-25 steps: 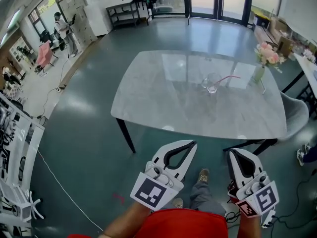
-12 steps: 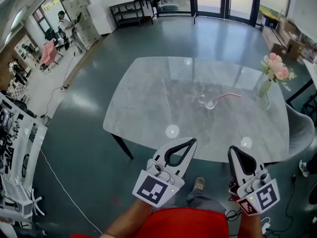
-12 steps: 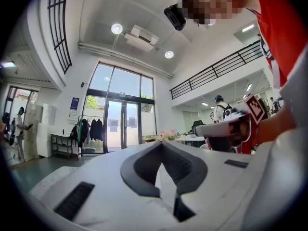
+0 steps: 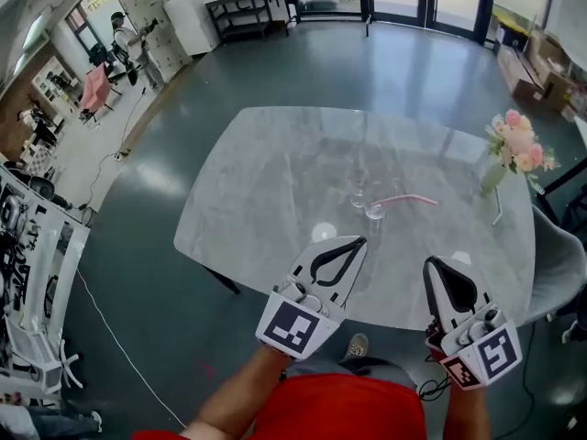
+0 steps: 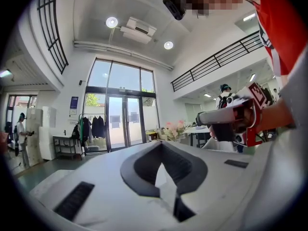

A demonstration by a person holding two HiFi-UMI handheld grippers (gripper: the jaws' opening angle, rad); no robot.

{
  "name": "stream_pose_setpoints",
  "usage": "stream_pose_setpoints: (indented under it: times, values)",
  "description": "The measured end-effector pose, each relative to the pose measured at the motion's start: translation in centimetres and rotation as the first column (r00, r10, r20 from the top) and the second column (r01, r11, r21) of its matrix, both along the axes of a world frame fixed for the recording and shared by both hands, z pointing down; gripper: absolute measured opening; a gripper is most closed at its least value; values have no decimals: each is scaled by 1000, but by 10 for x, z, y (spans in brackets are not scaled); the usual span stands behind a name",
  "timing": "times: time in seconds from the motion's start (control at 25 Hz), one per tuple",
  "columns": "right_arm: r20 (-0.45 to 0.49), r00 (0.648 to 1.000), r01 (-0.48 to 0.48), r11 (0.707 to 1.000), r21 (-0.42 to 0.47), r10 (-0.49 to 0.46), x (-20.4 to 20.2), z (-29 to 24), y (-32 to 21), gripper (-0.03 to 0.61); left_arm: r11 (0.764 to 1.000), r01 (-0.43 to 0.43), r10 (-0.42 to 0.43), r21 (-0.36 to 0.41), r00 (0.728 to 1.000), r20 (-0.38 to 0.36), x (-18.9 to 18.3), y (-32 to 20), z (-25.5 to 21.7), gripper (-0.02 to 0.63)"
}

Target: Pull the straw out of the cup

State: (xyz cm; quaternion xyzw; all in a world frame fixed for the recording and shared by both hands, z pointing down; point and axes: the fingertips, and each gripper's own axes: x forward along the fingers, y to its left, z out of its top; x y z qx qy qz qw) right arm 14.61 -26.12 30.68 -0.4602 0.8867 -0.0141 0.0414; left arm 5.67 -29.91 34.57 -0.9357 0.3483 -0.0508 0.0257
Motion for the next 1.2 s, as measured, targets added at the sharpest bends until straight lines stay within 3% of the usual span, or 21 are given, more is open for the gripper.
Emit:
stream_pose_setpoints:
  times: [0.36, 0.6, 0.92, 1.2]
  values:
    - [17, 999, -47, 998, -31, 48, 22, 5, -38, 8, 995, -96, 92, 35, 989, 118, 41, -60, 26, 12]
    - [19, 995, -92, 995, -43, 93, 32, 6, -58, 8, 989, -147, 144, -6, 963, 228, 62, -96, 62, 12]
    - [14, 989, -146, 987, -69, 148, 46, 16, -69, 8, 969, -246, 233, -14, 898, 373, 93, -123, 99, 99]
    - [22, 981, -191, 977, -95, 194, 63, 25, -69, 8, 946, -321, 302, -49, 814, 496, 119, -131, 132, 185]
